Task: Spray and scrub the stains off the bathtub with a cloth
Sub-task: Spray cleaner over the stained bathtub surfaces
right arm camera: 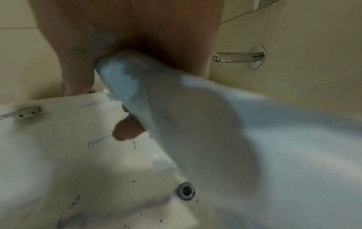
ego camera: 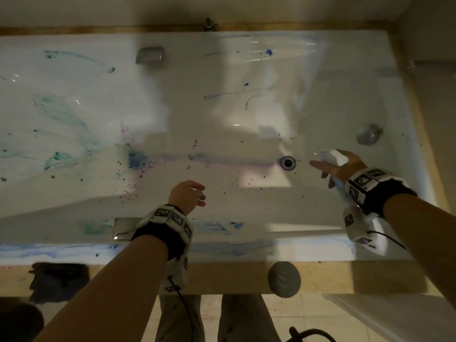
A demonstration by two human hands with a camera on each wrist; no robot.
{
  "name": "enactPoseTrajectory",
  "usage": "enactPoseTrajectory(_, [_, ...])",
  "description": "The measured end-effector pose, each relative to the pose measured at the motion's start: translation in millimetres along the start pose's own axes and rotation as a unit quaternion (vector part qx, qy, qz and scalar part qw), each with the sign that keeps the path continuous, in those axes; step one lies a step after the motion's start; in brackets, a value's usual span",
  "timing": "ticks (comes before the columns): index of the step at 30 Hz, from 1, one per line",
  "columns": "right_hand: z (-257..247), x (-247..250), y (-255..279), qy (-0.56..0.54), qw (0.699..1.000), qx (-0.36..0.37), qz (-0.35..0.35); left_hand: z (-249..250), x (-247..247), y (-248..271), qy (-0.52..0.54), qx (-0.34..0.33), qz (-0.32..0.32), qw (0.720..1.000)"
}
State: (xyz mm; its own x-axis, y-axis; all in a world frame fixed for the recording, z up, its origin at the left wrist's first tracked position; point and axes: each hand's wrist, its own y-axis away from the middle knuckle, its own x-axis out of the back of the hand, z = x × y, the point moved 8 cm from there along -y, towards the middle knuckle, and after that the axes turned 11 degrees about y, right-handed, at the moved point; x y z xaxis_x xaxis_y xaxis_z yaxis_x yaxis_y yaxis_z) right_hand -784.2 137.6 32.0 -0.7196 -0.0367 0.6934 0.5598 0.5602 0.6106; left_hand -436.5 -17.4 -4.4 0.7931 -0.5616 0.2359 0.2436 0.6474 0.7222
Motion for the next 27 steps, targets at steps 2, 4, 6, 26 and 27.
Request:
enactPoseTrajectory(2, [5.9, -3.8, 5.3, -0.002, 1.000, -0.011, -0.001, -1.6, 1.8, 1.3, -0.002, 0.002, 0.003, 1.000])
enactPoseTrajectory(4, [13.5, -10.5, 11.8, 0.012, 0.999, -0.020, -0.032, -1.1, 3.2, 3.9, -0.002, 0.001, 0.005, 1.000])
enactPoseTrajectory(6, [19.3, -11.5, 20.9, 0.024, 0.998, -0.015, -0.049, 0.0, 3.6, 6.1, -0.009, -0.001, 0.007, 1.000])
enactPoseTrajectory(26, [73.9, -24.9, 45.2, 0.105, 0.991, -0.061, -0.050, 4.6, 10.8, 14.0, -0.027, -0.012, 0.000, 1.000])
enactPoseTrajectory(27, [78.2, -21.8, 45.3, 0.094, 0.992, -0.082, -0.032, 4.7, 13.8, 16.2, -0.024, -0.012, 0.002, 1.000])
